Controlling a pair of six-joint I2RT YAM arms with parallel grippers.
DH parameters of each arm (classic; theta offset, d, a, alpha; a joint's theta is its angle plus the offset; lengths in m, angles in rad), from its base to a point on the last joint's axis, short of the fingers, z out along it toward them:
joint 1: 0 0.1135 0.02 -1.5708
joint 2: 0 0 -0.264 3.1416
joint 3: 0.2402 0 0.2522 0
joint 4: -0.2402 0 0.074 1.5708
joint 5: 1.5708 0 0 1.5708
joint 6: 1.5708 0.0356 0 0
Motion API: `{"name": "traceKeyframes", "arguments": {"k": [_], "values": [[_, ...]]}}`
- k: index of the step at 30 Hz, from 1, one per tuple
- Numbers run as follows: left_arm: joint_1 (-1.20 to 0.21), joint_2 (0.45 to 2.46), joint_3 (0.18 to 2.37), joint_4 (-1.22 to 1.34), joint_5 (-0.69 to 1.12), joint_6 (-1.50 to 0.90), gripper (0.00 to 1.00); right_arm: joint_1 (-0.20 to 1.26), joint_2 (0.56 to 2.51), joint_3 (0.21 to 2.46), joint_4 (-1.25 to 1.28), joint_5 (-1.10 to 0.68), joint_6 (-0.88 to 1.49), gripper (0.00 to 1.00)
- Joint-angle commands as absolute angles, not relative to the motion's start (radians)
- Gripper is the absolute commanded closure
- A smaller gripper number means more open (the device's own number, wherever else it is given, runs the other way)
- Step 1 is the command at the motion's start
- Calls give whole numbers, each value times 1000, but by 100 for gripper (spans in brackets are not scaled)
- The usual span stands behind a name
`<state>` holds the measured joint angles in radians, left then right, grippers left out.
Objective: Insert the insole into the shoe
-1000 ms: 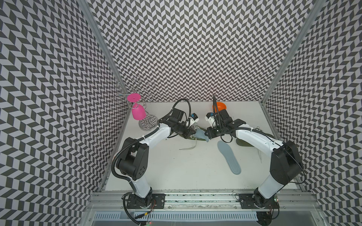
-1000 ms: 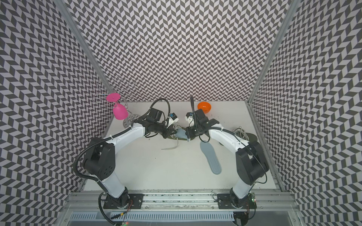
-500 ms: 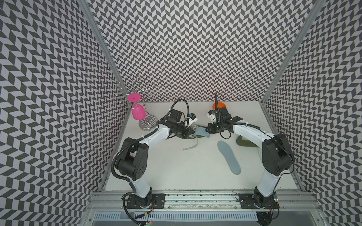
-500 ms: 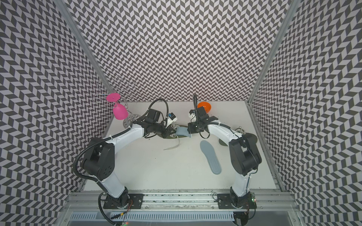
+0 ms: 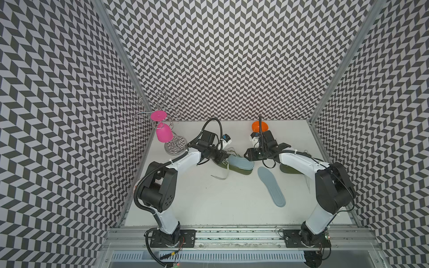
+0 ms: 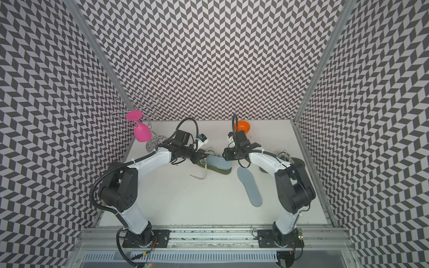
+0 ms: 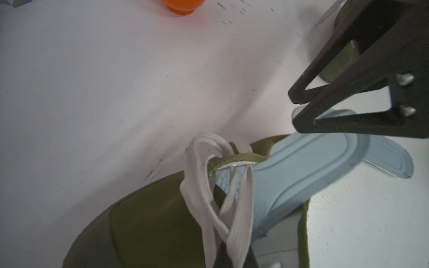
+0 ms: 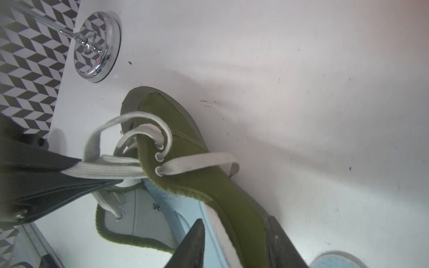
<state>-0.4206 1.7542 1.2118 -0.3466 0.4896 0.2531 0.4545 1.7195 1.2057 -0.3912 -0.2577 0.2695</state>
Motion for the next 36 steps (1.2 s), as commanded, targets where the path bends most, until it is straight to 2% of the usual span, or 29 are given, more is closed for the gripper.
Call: {"name": "traceKeyframes", "arguments": {"k": [1,8,16,26,29,36], "values": [[-422,1755,1222,-279,456,231,100,440,1644,1187,-371,-216,284,53],[-420,1756,1224,-272,404,159,100,434,1544,1107,-434,-321,369,53],[-426,1743,1207,-259,395,85,100,437,1439,883,-218,-529,641,56],[-434,1743,1217,-270,391,77,100,466,1463,835,-66,-541,743,57],[-444,1738,1216,-269,389,68,100,469,1487,842,-54,-538,756,59],[-449,1732,1210,-260,383,29,100,484,1542,869,-80,-536,749,76]]}}
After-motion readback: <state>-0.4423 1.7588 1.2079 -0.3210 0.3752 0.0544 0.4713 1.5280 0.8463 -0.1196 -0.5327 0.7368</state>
